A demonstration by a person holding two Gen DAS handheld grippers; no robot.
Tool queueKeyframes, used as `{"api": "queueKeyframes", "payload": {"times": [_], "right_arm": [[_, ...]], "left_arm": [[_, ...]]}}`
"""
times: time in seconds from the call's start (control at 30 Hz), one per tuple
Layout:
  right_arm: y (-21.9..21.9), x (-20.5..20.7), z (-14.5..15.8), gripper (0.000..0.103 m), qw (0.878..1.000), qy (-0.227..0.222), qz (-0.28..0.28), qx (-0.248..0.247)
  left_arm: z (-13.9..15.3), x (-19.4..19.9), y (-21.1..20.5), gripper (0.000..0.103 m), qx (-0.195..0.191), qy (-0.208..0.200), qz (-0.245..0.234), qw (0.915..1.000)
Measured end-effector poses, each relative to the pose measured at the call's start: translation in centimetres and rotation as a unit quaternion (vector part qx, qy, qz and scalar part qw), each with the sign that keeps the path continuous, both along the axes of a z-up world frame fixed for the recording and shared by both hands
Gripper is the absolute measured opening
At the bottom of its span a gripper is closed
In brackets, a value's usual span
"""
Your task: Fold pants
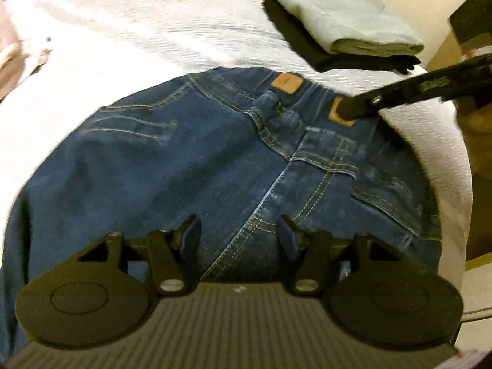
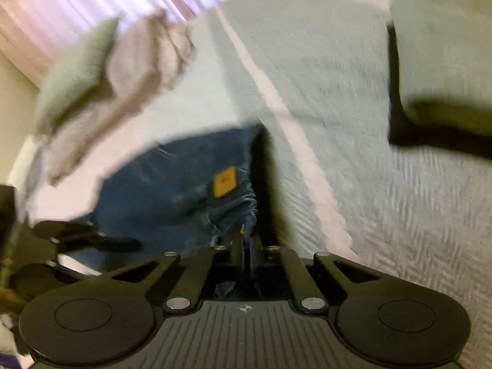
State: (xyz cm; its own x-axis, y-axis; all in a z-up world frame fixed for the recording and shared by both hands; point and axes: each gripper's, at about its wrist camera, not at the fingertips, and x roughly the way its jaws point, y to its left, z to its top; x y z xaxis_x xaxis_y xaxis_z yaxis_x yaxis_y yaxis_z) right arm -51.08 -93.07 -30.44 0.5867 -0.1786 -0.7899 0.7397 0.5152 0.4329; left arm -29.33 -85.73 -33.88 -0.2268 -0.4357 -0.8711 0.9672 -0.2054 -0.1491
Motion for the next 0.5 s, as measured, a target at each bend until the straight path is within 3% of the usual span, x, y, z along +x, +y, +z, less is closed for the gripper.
{"api": "queueKeyframes", "payload": {"times": [0.07,0.13,0.27,0.37,0.5], "right_arm": [[-0.3,0.2,-2.9,0.001,0.999,0.008,-0.015,0.029],[-0.7,-0.4,-3.3,0.005,0.998,-0.009,-0.041,0.046],[0.2,-1.2,-1.3,0.048,0.998,0.017,-0.062,0.018],[1.6,-1.2,1.0,0.052,0.998,0.029,-0.062,-0.009],[3.8,1.9,4.0,0.052,0.998,0.035,-0.029,-0.042]], "left_arm": [[-2.1,-0.6,-0.8,0.051,0.020,-0.004,-0.001,0.9998],[-3.2,-0.8,-0.8,0.052,0.017,-0.013,-0.005,0.9998],[-2.0,0.1,0.7,0.052,0.009,-0.018,0.018,0.9996],[-0.2,2.1,2.9,0.052,0.006,-0.020,0.049,0.9986],[2.4,6.6,7.6,0.053,0.000,-0.032,0.111,0.9933]]}}
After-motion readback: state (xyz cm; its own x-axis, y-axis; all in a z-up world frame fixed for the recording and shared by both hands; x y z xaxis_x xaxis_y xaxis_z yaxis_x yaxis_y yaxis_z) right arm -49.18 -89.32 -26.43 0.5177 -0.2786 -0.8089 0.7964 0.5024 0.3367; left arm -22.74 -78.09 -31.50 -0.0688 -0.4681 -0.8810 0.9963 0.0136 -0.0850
